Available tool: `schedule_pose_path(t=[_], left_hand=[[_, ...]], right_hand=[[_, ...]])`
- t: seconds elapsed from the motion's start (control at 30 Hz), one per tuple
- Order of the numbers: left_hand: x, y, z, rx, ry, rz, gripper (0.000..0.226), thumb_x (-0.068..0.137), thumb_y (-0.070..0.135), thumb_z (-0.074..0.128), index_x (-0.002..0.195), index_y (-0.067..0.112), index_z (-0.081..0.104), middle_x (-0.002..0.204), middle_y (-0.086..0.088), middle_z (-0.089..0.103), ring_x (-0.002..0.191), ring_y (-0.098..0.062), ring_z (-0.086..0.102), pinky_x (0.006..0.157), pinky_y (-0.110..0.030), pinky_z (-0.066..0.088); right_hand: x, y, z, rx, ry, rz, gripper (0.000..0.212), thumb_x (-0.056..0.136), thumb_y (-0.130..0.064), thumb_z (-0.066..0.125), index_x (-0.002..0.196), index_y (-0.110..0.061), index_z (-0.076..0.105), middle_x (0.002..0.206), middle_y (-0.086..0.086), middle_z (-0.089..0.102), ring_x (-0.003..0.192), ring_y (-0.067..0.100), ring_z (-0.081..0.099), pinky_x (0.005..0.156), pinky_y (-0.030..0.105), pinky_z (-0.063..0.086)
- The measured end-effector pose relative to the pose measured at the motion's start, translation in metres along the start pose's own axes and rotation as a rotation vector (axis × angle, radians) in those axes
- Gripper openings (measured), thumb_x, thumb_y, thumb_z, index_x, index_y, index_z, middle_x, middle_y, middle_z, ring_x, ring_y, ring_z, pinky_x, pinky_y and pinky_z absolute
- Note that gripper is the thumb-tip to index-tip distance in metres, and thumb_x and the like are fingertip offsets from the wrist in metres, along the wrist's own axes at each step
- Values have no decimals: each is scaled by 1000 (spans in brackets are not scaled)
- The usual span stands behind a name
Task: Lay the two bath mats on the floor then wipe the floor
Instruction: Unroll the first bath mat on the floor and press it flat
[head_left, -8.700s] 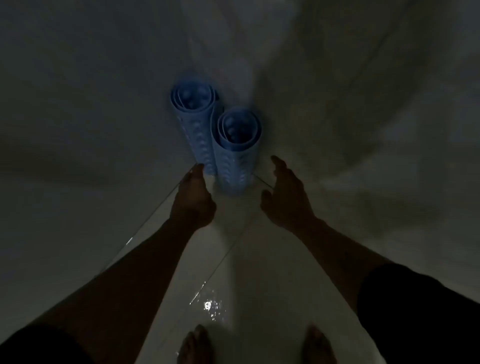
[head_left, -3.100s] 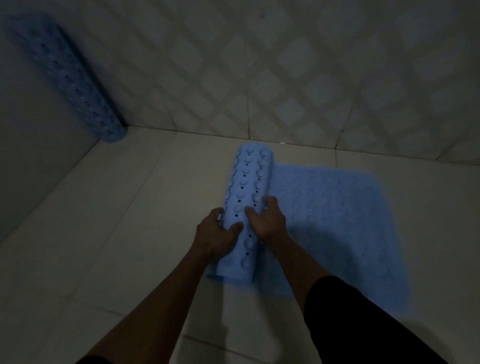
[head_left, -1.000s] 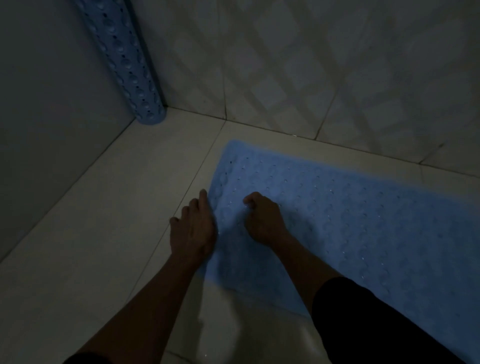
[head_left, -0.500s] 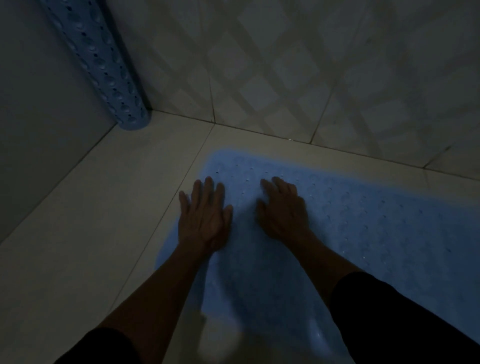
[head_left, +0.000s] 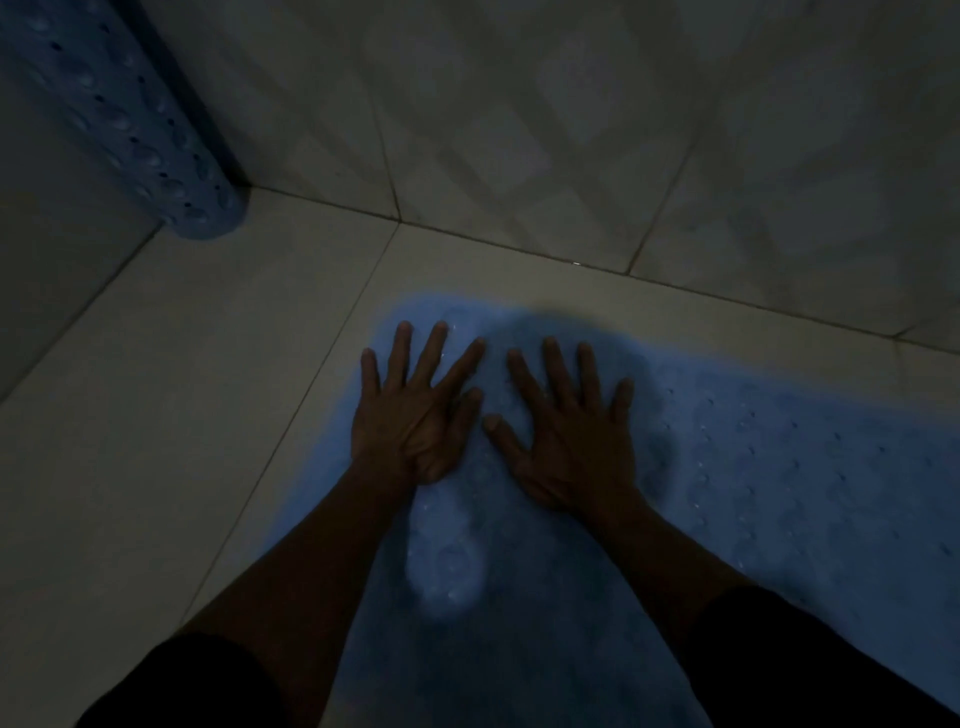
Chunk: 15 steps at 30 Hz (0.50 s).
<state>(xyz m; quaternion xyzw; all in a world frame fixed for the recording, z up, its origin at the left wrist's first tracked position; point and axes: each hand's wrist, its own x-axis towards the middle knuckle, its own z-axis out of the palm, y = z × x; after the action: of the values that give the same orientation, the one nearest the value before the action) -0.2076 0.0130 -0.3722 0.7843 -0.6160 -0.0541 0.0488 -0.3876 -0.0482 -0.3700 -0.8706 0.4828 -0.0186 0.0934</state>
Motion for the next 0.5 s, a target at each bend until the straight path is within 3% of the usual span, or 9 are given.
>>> schedule_pose_path(t=[0.23, 0.5], left_hand=[[2, 3, -4, -32, -49, -43, 55, 100, 61, 11, 150, 54, -12, 164, 11, -14, 150, -24, -23, 119, -59, -7], [2, 4, -4, -25, -61, -46, 54, 101, 60, 11, 149, 54, -13, 164, 11, -14, 150, -23, -22, 119, -61, -4]], right_hand=[[1, -1, 2, 19, 2, 18, 75, 89, -76, 19, 154, -42, 5, 165, -4, -4, 150, 28, -12, 114, 66, -1], [0, -2, 3, 33, 12, 20, 72, 91, -74, 21, 154, -42, 8, 165, -4, -2, 151, 27, -10, 114, 66, 0]])
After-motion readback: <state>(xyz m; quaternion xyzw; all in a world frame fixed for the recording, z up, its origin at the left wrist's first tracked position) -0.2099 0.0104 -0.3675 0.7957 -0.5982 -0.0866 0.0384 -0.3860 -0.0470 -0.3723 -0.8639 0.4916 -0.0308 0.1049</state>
